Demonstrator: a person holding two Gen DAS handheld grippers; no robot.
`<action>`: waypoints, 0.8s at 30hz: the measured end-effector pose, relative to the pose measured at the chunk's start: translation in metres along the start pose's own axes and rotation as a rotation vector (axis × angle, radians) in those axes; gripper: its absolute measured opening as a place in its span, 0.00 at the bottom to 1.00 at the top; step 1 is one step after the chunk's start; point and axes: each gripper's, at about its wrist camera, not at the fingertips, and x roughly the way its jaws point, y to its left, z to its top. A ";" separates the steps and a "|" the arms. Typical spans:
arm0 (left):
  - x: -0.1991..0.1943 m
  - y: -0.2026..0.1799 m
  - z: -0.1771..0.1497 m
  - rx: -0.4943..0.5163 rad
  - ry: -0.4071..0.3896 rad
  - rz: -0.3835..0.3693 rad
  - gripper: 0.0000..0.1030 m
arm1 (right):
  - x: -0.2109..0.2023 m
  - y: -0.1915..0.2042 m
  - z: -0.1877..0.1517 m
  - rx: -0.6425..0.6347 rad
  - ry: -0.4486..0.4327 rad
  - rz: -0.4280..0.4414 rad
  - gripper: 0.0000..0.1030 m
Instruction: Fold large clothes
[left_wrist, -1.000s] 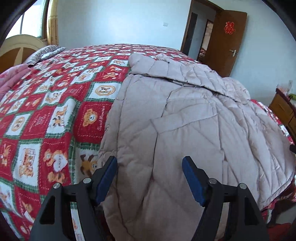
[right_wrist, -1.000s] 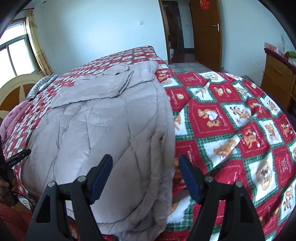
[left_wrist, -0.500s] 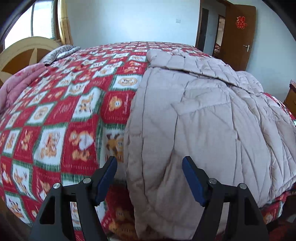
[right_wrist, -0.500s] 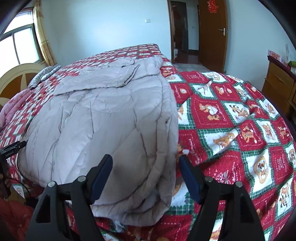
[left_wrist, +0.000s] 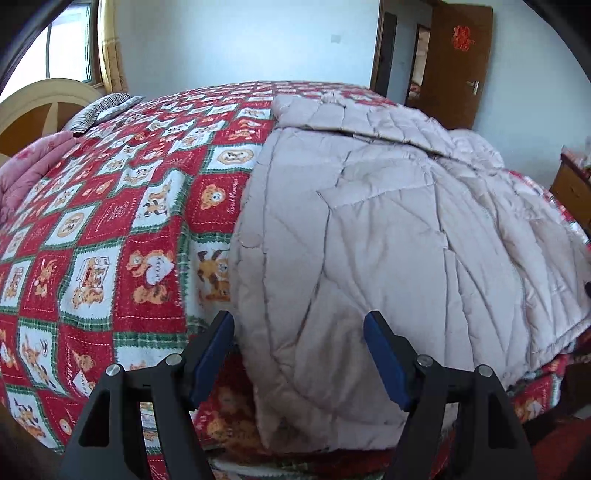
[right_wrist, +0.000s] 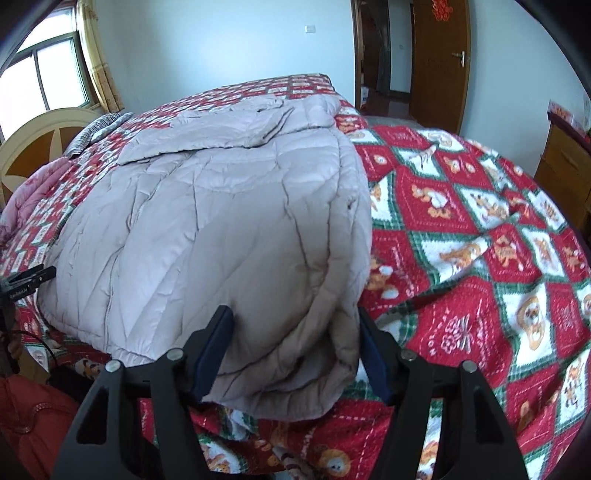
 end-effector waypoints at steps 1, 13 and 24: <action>-0.003 0.008 0.000 -0.023 0.005 -0.044 0.71 | 0.000 -0.001 -0.001 0.007 0.004 0.009 0.67; 0.013 0.028 -0.025 -0.147 0.117 -0.398 0.71 | -0.001 0.005 -0.006 -0.043 -0.003 0.045 0.53; 0.005 0.048 -0.020 -0.146 0.091 -0.335 0.71 | 0.001 -0.005 -0.007 0.044 -0.008 0.177 0.36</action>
